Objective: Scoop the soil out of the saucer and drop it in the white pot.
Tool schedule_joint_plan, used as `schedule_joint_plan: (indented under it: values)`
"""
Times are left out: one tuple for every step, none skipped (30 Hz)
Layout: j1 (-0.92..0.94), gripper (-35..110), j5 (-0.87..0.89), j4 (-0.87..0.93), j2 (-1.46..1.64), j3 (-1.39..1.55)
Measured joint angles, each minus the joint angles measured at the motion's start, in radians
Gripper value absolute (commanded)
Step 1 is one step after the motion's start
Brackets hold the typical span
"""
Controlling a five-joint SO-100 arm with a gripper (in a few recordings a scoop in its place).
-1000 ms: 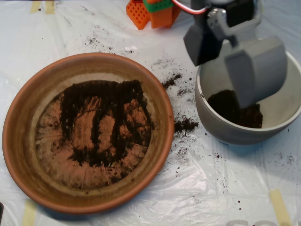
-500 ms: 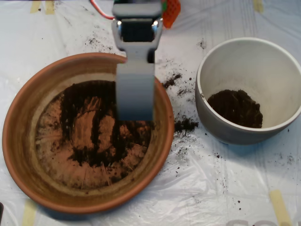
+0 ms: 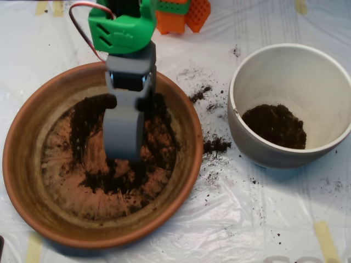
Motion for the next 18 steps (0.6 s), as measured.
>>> schedule_joint_plan:
  values:
    - [-0.002, 56, -0.009, -0.009, -0.029, 0.006]
    - [-0.005, 57, -0.018, -0.014, -0.058, 0.009]
    - [-0.005, 57, -0.034, -0.018, -0.086, 0.011]
    - [-0.005, 58, -0.041, -0.02, -0.114, 0.011]
    - [-0.003, 58, -0.043, -0.017, -0.14, 0.011]
    - [-0.002, 59, -0.051, -0.015, -0.167, 0.011]
    - [0.0, 59, -0.054, -0.015, -0.192, 0.011]
    - [0.003, 59, -0.061, -0.015, -0.213, 0.011]
    - [0.008, 59, -0.075, -0.017, -0.229, 0.011]
    - [0.014, 59, -0.074, -0.023, -0.244, 0.011]
    - [0.018, 59, -0.069, -0.026, -0.256, 0.008]
    - [0.021, 60, -0.083, -0.029, -0.273, 0.002]
    - [0.026, 60, -0.092, -0.031, -0.296, -0.011]
    - [0.028, 60, -0.101, -0.028, -0.321, -0.026]
    - [0.031, 60, -0.104, -0.023, -0.339, -0.046]
    - [0.034, 60, -0.114, -0.025, -0.357, -0.064]
    - [0.034, 60, -0.123, -0.026, -0.376, -0.086]
    - [0.032, 60, -0.133, -0.014, -0.394, -0.109]
